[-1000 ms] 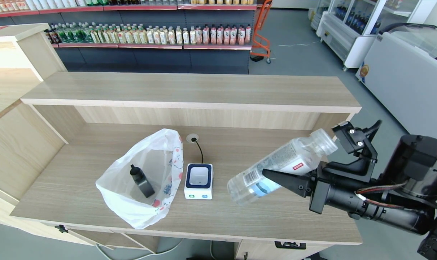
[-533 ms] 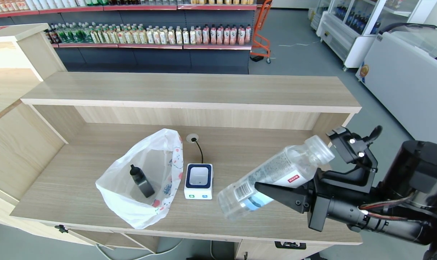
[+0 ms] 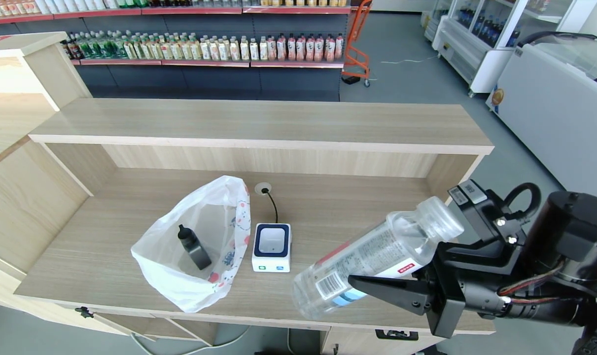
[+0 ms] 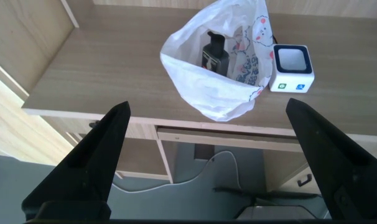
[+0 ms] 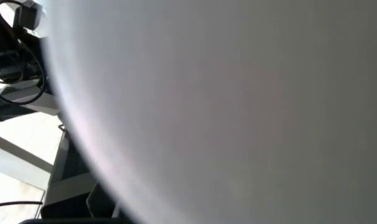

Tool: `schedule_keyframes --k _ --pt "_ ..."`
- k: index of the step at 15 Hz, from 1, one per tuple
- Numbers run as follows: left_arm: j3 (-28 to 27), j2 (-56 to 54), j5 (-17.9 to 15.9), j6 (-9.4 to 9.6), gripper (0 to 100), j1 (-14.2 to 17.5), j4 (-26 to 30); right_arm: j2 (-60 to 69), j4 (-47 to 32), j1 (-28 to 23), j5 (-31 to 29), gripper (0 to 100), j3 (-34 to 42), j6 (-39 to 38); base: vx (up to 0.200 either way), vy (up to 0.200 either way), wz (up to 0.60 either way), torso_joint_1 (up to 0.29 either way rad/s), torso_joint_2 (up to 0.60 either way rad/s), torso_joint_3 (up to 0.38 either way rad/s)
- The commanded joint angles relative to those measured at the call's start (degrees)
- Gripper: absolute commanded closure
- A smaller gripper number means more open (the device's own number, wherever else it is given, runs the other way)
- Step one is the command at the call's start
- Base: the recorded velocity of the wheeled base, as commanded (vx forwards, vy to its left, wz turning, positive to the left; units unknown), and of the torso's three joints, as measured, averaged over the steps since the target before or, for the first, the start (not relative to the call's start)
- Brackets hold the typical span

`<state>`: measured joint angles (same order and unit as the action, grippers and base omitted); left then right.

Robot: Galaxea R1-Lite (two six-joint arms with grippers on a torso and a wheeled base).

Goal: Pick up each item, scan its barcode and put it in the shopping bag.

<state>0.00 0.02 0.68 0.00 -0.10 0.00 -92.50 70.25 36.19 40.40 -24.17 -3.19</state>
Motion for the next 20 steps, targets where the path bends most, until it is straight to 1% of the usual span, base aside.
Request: schedule_keyframes --k 1,4,8,20 --pt "0.00 -0.02 0.02 0.00 0 0.01 0.00 -1.98 1.11 -0.16 0.21 100 0.00 0.12 0.000 0.000 0.00 0.000 0.00 0.000" --pt "0.00 -0.02 0.02 -0.09 0 0.01 0.00 -2.07 1.38 -0.16 0.47 100 0.09 0.38 0.000 0.000 0.00 0.000 0.00 0.000" --pt "0.00 -0.02 0.02 -0.09 0 0.01 0.00 -2.68 1.46 -1.21 3.46 100 0.62 3.90 0.000 0.000 0.00 0.000 0.00 0.000" --pt "0.00 -0.02 0.02 -0.09 0 0.01 0.00 -2.60 1.11 -1.56 3.46 100 1.15 5.30 0.000 0.000 0.00 0.000 0.00 0.000"
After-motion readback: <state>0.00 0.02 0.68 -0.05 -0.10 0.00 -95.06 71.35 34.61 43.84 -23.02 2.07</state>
